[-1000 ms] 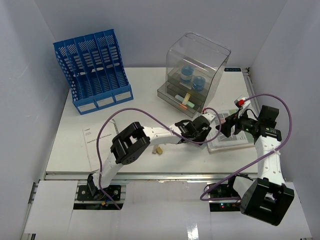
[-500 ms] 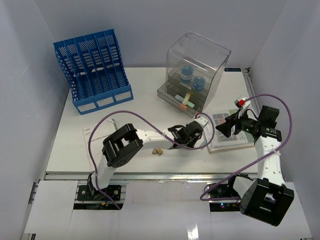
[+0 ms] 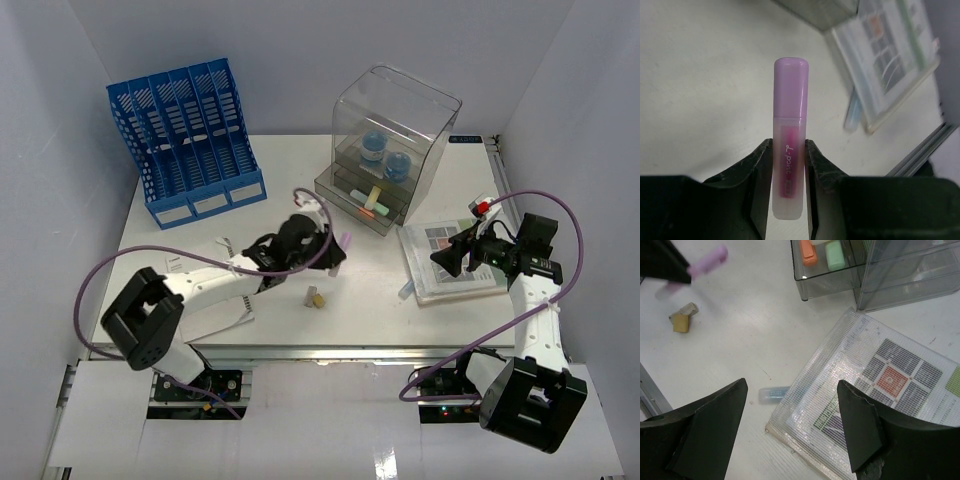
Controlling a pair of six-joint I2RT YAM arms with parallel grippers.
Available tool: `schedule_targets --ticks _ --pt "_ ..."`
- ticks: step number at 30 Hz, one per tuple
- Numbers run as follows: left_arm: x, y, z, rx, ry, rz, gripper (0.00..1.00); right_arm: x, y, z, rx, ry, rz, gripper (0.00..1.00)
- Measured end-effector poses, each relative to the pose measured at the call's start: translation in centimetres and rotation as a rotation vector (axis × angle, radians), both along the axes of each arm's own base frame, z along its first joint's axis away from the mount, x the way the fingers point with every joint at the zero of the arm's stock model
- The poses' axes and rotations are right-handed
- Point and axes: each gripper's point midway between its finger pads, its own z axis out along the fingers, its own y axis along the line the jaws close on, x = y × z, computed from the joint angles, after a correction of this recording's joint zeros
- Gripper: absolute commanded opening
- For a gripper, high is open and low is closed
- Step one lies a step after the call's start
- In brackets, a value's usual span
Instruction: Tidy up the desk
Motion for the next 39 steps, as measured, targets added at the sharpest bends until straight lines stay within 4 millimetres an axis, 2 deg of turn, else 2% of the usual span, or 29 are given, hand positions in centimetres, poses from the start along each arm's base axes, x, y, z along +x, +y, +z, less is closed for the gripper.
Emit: schedule_targets --ticks 3,5,8,12,15,18,24,26,28,32,35,37,39 --pt "4.3 2.2 4.3 -0.214 -0.007 0.145 0.03 0.0 0.0 0.1 -0.001 -0.005 0.001 0.79" --pt "6.3 2.6 6.2 -0.315 0.003 0.203 0.03 0.0 0.0 0.2 -0.002 -0.007 0.001 0.79" --pt "8.9 1.8 8.0 -0.432 0.044 0.245 0.03 -0.1 0.0 0.2 -0.002 -0.008 0.001 0.78" --pt "13.5 -0.7 9.7 -0.56 0.118 0.287 0.04 0.0 0.0 0.2 -0.003 -0.009 0.0 0.79" --pt "16.5 -2.2 9.4 -0.62 0.179 0.333 0.13 -0.1 0.0 0.2 -0.003 -0.009 0.0 0.79" --pt "18.3 -2.9 7.7 -0.645 0.243 0.378 0.4 -0.1 0.0 0.2 -0.003 -0.008 0.0 0.78" --pt "20.5 -4.2 4.2 -0.655 0.34 0.433 0.69 -0.1 0.0 0.2 -0.003 -0.009 0.001 0.79" --pt "20.6 -4.4 3.8 -0.658 0.354 0.433 0.81 -0.1 0.0 0.1 -0.004 -0.009 0.001 0.79" --pt "20.6 -4.8 4.4 -0.673 0.355 0.413 0.97 -0.1 0.1 0.1 -0.001 -0.01 0.006 0.8" --pt "20.8 -5.4 6.3 -0.701 0.315 0.361 0.98 -0.8 0.8 -0.2 0.01 -0.027 0.073 0.81" --pt "20.5 -5.5 7.1 -0.698 0.293 0.319 0.98 -2.1 1.7 -1.2 0.006 -0.036 0.17 0.85" --pt "19.9 -5.1 7.7 -0.678 0.265 0.281 0.98 -3.4 2.5 -2.2 -0.041 -0.075 0.29 0.96" --pt "19.1 -4.3 8.8 -0.647 0.22 0.241 0.98 -4.8 3.4 -3.5 -0.105 -0.126 0.426 0.98"
